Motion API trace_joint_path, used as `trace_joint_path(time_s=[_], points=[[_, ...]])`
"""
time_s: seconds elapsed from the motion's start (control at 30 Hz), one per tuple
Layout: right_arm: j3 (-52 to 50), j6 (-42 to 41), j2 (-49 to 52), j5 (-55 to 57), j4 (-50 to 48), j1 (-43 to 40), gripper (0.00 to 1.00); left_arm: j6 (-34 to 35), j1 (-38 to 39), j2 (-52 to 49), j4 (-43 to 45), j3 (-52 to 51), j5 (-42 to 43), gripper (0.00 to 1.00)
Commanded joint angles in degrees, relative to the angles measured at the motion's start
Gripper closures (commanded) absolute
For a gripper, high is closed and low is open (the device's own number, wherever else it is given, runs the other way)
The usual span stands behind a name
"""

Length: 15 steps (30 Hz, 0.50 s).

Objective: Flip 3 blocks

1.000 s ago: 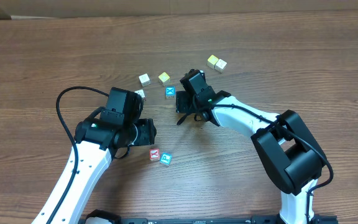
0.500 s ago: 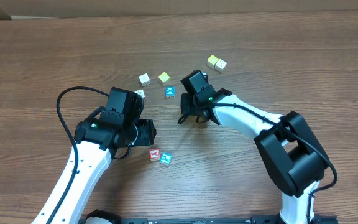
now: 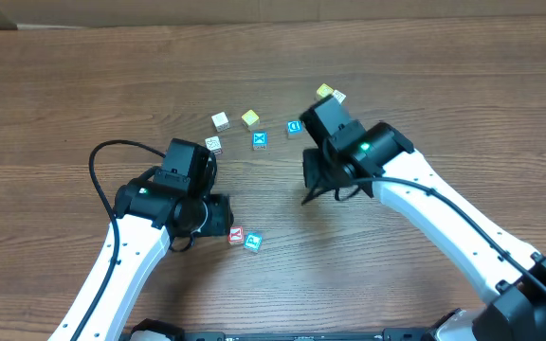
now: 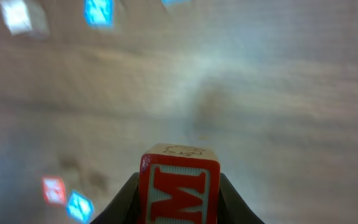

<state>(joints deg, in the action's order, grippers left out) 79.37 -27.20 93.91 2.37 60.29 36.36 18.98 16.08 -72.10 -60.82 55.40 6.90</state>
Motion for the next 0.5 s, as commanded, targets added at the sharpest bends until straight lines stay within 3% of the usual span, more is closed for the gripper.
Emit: trace_joint_path(time_s=[0.0, 0.23, 0.47], points=[[-4.5, -2.2, -2.4, -0.6, 1.3, 2.8, 0.96, -1.4, -0.3, 0.8, -1.2, 0.1, 0.8, 0.44], [-19.7, -9.9, -11.1, -7.4, -7.3, 9.0, 0.95, 0.7, -0.4, 0.8, 1.2, -5.4, 5.3, 0.46], [-29.9, -17.3, -11.7, -13.3, -19.6, 14.6, 0.93, 2.5, -1.0, 0.9, 5.9, -8.5, 7.1, 0.45]])
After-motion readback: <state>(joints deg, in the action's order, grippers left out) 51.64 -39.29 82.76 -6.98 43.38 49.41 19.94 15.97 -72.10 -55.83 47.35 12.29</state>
